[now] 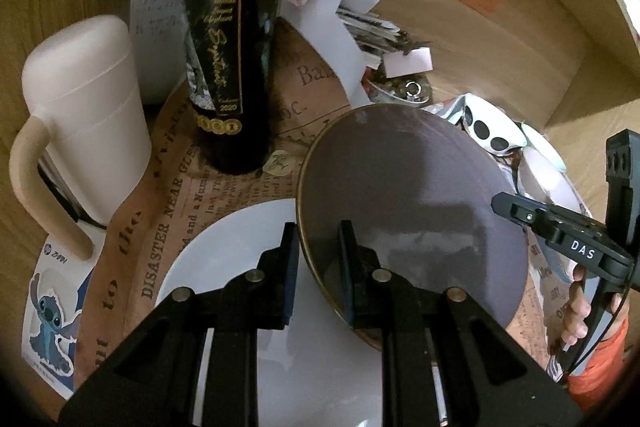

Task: Organize plates and bowls
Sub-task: 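Lift the dark grey plate off the white plate toward the bowls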

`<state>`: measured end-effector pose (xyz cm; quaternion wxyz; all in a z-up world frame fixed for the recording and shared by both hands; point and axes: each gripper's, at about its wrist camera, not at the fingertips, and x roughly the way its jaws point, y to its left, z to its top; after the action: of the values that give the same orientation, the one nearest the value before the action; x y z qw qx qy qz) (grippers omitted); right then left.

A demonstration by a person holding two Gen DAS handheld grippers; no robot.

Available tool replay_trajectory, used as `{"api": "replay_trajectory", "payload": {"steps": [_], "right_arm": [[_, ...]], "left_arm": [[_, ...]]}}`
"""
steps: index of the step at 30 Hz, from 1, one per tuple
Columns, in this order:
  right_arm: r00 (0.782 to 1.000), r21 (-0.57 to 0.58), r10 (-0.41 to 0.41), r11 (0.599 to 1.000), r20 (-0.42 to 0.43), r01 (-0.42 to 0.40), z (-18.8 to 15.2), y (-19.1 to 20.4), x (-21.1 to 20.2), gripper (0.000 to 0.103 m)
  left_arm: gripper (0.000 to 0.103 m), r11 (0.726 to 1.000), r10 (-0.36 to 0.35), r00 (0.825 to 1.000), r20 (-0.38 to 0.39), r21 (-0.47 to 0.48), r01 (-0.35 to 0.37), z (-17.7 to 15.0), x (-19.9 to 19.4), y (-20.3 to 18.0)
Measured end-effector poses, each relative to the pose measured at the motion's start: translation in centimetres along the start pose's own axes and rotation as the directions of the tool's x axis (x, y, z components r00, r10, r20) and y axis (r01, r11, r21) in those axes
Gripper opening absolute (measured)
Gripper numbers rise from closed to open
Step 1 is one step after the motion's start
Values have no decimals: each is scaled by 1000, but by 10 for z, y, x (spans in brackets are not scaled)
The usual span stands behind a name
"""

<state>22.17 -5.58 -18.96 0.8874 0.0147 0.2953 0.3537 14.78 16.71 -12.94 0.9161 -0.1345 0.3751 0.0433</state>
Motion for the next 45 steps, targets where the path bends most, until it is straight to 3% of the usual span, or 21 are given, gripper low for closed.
{"api": "replay_trajectory", "payload": {"steps": [27,45], "right_arm": [[994,54,-47,998,98,42,-38,-29,-85,19],[989,114,-87,991,118,74,-76,-60,-124,19]], "left_arm": [[18,995,-75,996,56,70,71,-19,-38,-77],[18,988,-113,993,27,111,109,-36,-33,-128]]}}
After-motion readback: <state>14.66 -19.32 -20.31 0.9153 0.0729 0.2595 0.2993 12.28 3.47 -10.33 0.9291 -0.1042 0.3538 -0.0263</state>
